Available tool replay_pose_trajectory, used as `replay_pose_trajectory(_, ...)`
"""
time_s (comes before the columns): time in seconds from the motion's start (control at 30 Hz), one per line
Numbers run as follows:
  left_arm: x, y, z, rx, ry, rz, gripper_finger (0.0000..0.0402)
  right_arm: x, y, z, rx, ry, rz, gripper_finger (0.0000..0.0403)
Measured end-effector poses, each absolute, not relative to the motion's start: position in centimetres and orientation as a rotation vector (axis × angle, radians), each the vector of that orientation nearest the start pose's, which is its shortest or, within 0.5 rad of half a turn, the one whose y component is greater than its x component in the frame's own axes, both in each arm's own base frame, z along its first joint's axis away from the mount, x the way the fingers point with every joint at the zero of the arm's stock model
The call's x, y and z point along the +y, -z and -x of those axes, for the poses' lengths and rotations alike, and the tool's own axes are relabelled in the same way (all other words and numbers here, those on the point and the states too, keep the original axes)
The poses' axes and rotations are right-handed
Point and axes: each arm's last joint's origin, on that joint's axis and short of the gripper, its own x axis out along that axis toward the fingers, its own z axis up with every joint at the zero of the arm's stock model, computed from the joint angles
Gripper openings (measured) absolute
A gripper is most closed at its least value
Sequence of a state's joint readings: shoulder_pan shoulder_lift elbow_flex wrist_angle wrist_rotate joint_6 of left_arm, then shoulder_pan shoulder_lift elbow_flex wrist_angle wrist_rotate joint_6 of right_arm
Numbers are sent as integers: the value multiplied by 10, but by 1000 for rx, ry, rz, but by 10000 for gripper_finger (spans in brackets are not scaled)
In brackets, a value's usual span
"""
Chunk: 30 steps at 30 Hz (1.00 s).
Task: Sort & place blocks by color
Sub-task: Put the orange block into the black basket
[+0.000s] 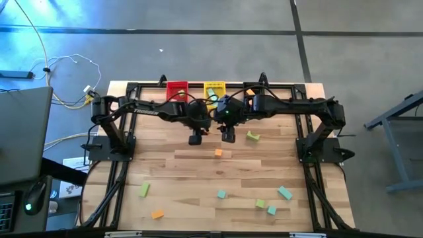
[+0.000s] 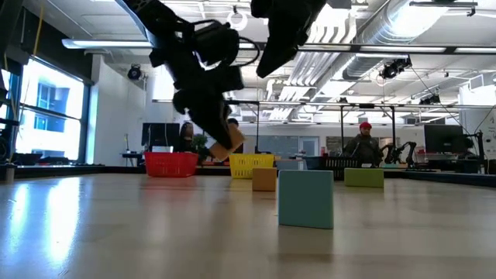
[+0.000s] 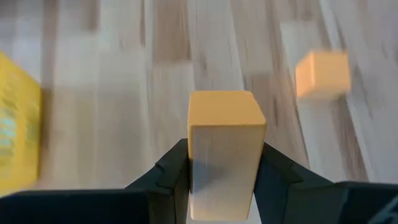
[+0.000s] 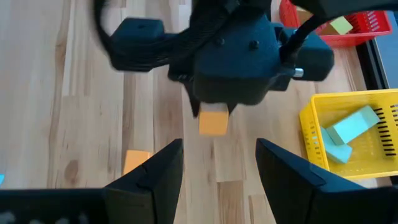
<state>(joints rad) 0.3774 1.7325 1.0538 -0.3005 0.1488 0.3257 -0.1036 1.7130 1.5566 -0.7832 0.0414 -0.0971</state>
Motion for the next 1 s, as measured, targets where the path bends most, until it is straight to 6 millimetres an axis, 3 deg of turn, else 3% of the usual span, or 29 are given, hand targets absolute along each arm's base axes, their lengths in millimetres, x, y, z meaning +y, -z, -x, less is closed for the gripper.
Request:
replay_pose_trajectory(0.23,114,-184,-335,849,-50,-90,105,-39,-306,-362,973,86,61,188)
replay_pose_trajectory(1.0,111,-207,-357,550,-96,-160,106,-38,-302,-354,1067,85,68,188)
